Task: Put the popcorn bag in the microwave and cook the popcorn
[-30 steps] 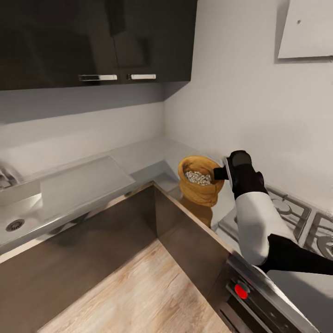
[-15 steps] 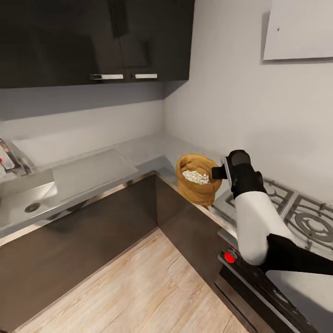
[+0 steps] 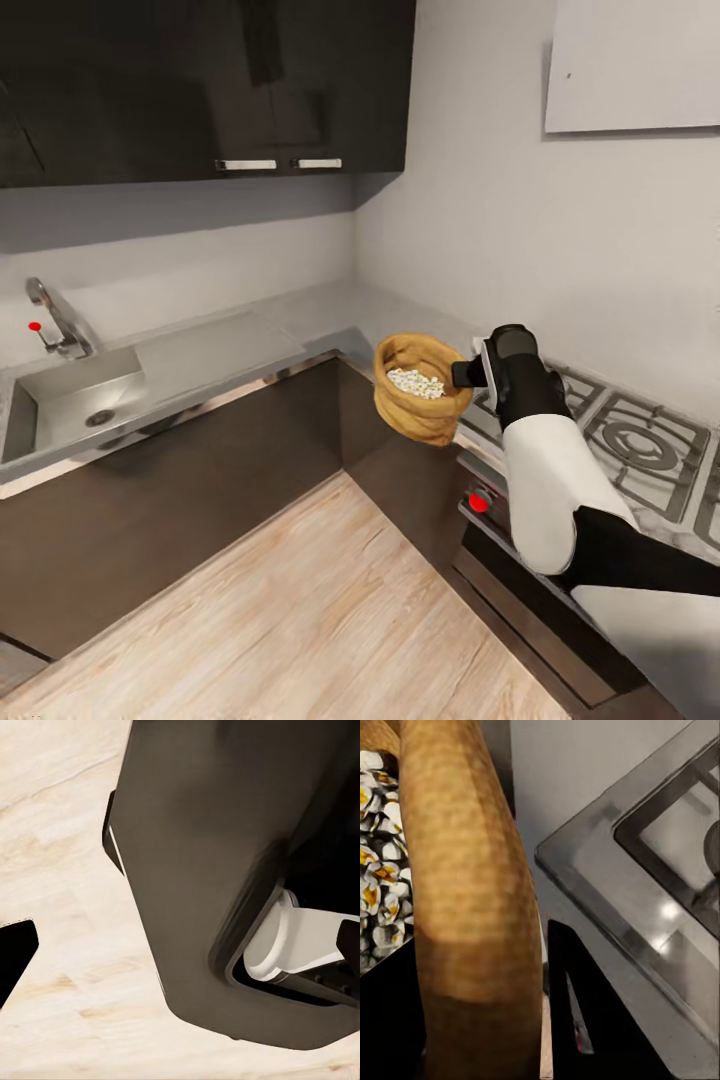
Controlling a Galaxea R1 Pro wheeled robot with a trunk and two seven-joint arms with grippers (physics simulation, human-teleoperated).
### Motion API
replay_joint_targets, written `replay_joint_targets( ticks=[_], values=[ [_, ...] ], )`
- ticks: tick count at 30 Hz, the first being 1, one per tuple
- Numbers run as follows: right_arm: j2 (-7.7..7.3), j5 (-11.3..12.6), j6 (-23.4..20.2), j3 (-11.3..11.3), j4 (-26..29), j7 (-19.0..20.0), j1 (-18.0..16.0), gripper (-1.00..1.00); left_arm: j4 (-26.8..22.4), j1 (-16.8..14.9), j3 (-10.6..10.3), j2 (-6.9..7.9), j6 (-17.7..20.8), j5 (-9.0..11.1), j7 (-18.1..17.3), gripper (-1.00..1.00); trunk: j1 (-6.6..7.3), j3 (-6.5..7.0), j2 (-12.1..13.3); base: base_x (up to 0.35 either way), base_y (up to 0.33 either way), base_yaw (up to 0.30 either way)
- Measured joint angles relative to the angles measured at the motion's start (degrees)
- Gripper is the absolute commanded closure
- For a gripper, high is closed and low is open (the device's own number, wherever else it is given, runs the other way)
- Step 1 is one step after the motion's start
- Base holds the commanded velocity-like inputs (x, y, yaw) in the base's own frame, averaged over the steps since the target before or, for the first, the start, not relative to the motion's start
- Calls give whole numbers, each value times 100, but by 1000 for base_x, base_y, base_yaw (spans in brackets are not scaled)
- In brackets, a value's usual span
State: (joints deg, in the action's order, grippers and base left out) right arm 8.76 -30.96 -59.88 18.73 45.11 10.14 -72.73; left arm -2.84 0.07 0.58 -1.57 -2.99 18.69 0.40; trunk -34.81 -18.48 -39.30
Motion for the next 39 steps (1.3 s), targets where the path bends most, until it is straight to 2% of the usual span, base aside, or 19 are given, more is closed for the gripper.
replay_joint_targets(
  ticks=[3, 7, 14, 17, 18, 19, 21, 25, 28, 32, 39],
  values=[
    [106, 28, 0, 14, -11, 83, 3, 100, 0, -1, 0, 0, 2, -1, 0, -100, 0, 0, 0, -348, 0, 0],
    [117, 16, 0, 22, -175, 114, 36, 100, 0, -1, -7, 0, 2, -1, 0, -100, 0, 0, 0, -344, 0, 0],
    [116, 21, 1, 32, -1507, 114, 50, 100, -1, -2, -15, 8, 0, 0, 0, -100, 4, -1, 0, -85, 0, 0],
    [117, 182, 3, 35, -1836, 89, 46, 100, 0, 0, -20, 8, 2, 0, 0, -100, 4, -1, 0, -1, 0, 0],
    [117, 211, 135, 35, -1856, 79, 48, 100, 0, 0, -20, 8, 2, 3, 0, -100, 4, 0, 0, 0, 0, 0],
    [116, 227, 532, 35, -1871, 70, 178, 100, -1, -1, -23, 8, 2, 2, 0, -100, 4, -1, 0, 0, 0, 0],
    [116, 233, 887, 35, -1876, 69, 334, 100, -1, 0, -23, 8, 2, 5, 0, -100, 4, -1, 0, 0, 0, 0],
    [116, 233, 1362, 248, -1877, 70, 509, 100, -1, 0, -23, 8, 2, 5, 0, -100, 4, -1, 0, 0, 0, 0],
    [116, 223, 1690, 284, -1877, 63, 702, 100, -1, -2, -23, 8, 3, 6, 0, -100, 4, -1, 0, 0, 0, 0],
    [116, 226, 1948, 289, -1876, 73, 875, 100, -1, -2, -23, 8, 2, 6, 0, -100, 4, 0, 0, 0, 0, 0],
    [116, 221, 1916, 290, -1878, 92, 918, 100, -1, -4, -28, 8, 3, 6, -2, -100, 4, 51, -1, 0, 0, 0]
  ],
)
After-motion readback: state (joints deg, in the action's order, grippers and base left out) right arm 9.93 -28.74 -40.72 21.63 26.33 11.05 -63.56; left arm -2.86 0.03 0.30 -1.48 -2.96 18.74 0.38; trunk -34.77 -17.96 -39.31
